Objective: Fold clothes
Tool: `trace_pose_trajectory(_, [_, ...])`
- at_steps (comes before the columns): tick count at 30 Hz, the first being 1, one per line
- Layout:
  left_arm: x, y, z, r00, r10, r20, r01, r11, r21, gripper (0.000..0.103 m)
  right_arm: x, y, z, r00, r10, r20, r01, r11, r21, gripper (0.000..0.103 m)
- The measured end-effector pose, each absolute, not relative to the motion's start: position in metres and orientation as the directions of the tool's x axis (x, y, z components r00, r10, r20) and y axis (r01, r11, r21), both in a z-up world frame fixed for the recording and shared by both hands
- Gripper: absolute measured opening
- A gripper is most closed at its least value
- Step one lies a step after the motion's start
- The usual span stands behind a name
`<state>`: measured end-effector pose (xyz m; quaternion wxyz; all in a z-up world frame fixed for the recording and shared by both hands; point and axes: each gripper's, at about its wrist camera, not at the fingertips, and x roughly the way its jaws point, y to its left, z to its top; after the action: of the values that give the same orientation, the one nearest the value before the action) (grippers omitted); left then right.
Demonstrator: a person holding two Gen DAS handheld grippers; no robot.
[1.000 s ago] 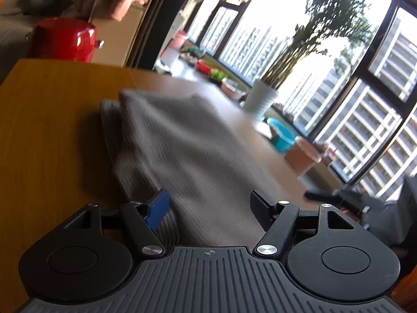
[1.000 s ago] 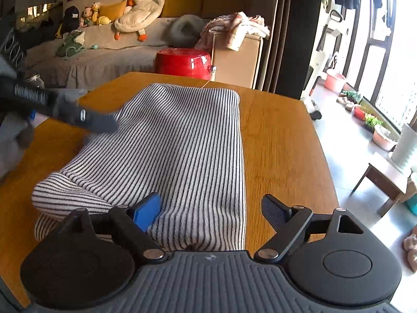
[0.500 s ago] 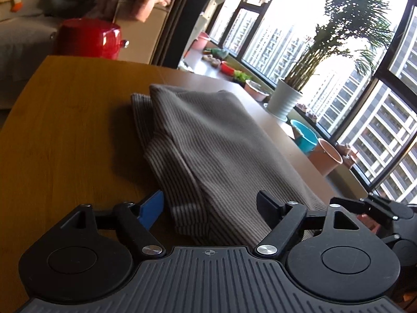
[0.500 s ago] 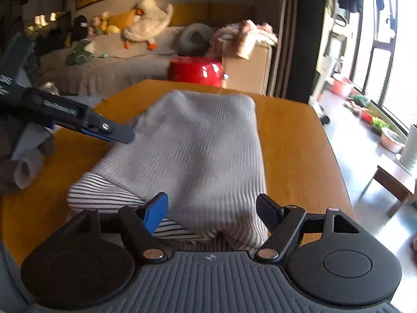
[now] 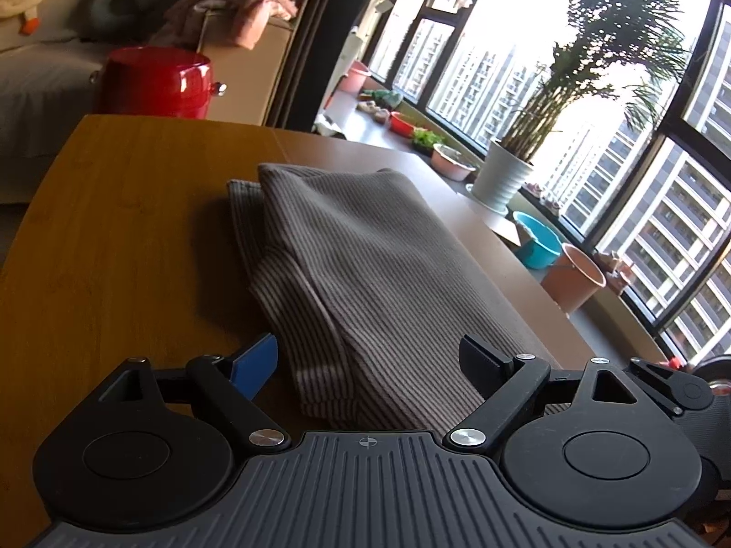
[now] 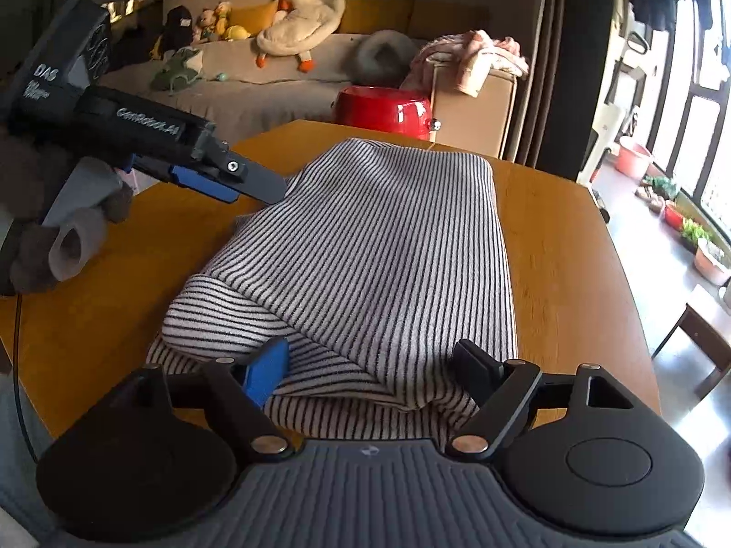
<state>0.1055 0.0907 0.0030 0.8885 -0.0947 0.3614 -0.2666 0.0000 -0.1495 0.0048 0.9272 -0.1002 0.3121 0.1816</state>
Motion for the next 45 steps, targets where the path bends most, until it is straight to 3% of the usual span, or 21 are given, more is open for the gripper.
trace_pose_trajectory(6, [0.108,0.088,0.002,0.594,-0.545,-0.592,0.401,0.838,-0.370,0.091,0.000,-0.150,0.022,0.738,0.278,-0.614,-0.424,0.900,-0.102,0.082])
trace_pose_trajectory(7, [0.109,0.087,0.003,0.593,-0.548,-0.591,0.405,0.837,-0.370,0.091,0.000,-0.152,0.028,0.743,0.290,-0.603,-0.426,0.900,-0.092,0.079])
trace_pose_trajectory(9, [0.109,0.085,0.005,0.592,-0.550,-0.589,0.409,0.835,-0.368,0.091,0.003,-0.158,0.040,0.745,0.317,-0.586,-0.431,0.901,-0.061,0.058])
trace_pose_trajectory(11, [0.111,0.084,0.006,0.594,-0.547,-0.590,0.406,0.837,-0.367,0.091,0.008,-0.162,0.046,0.746,0.330,-0.579,-0.428,0.903,-0.036,0.058])
trace_pose_trajectory(13, [0.111,0.084,0.007,0.596,-0.546,-0.589,0.403,0.838,-0.368,0.091,0.016,-0.163,0.032,0.716,0.301,-0.629,-0.410,0.912,-0.030,0.058])
trace_pose_trajectory(14, [0.111,0.083,0.007,0.595,-0.546,-0.589,0.403,0.838,-0.369,0.091,0.019,-0.163,0.020,0.691,0.291,-0.661,-0.404,0.915,-0.019,0.059])
trace_pose_trajectory(19, [0.115,0.082,0.006,0.585,-0.543,-0.602,0.408,0.839,-0.361,0.091,0.017,-0.166,0.018,0.710,0.278,-0.647,-0.392,0.919,-0.034,0.072])
trace_pose_trajectory(24, [0.116,0.084,0.005,0.585,-0.532,-0.612,0.407,0.846,-0.345,0.092,-0.007,-0.148,0.035,0.682,0.355,-0.639,-0.579,0.796,-0.176,0.081])
trace_pose_trajectory(29, [0.116,0.093,0.010,0.607,-0.495,-0.622,0.386,0.867,-0.314,0.093,-0.026,-0.116,0.024,0.605,0.392,-0.693,-0.729,0.622,-0.285,0.082])
trace_pose_trajectory(45, [0.090,0.105,0.030,0.640,-0.481,-0.599,0.419,0.872,-0.253,0.096,-0.014,-0.097,0.007,0.598,0.362,-0.715,-0.715,0.644,-0.272,0.086])
